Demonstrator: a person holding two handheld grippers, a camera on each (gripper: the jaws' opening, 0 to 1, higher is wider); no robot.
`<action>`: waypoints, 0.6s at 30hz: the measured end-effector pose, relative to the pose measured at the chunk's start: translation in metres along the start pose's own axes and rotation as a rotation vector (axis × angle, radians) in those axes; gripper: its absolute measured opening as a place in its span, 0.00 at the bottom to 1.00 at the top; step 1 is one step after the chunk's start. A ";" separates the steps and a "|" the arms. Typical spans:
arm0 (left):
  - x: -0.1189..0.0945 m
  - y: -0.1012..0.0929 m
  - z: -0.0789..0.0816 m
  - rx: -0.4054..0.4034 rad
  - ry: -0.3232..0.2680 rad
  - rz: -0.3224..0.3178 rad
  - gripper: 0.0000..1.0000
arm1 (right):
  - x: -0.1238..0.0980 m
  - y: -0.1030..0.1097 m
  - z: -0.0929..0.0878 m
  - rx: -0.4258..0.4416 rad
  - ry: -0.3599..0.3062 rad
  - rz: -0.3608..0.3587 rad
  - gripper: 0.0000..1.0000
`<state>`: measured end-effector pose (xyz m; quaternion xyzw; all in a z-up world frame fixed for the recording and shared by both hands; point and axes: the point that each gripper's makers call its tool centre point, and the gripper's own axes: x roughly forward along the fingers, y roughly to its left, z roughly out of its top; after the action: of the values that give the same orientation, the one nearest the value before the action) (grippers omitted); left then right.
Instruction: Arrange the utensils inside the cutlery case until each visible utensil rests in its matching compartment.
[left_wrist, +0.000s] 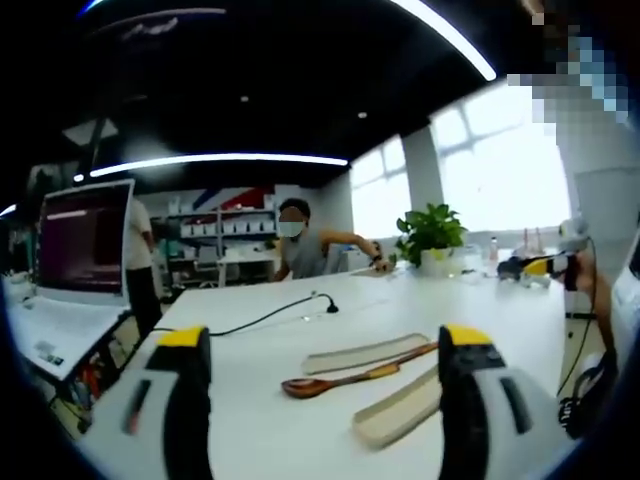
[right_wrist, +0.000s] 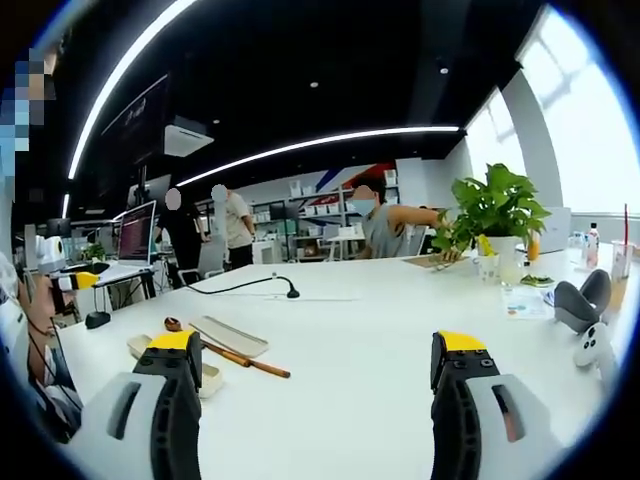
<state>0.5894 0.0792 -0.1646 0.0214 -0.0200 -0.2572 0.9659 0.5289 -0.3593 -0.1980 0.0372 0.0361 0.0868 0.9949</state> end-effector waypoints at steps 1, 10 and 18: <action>0.000 0.000 0.000 0.000 0.002 0.000 1.00 | 0.000 0.000 0.000 0.000 0.002 0.000 0.99; -0.001 0.000 0.001 -0.001 -0.005 0.001 1.00 | -0.002 0.001 0.002 0.020 -0.008 0.009 0.99; 0.001 0.005 -0.004 0.016 0.009 0.018 1.00 | -0.004 -0.003 -0.001 0.016 0.023 -0.014 0.99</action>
<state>0.5932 0.0829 -0.1687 0.0301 -0.0181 -0.2482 0.9681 0.5251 -0.3633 -0.1990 0.0438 0.0484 0.0798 0.9947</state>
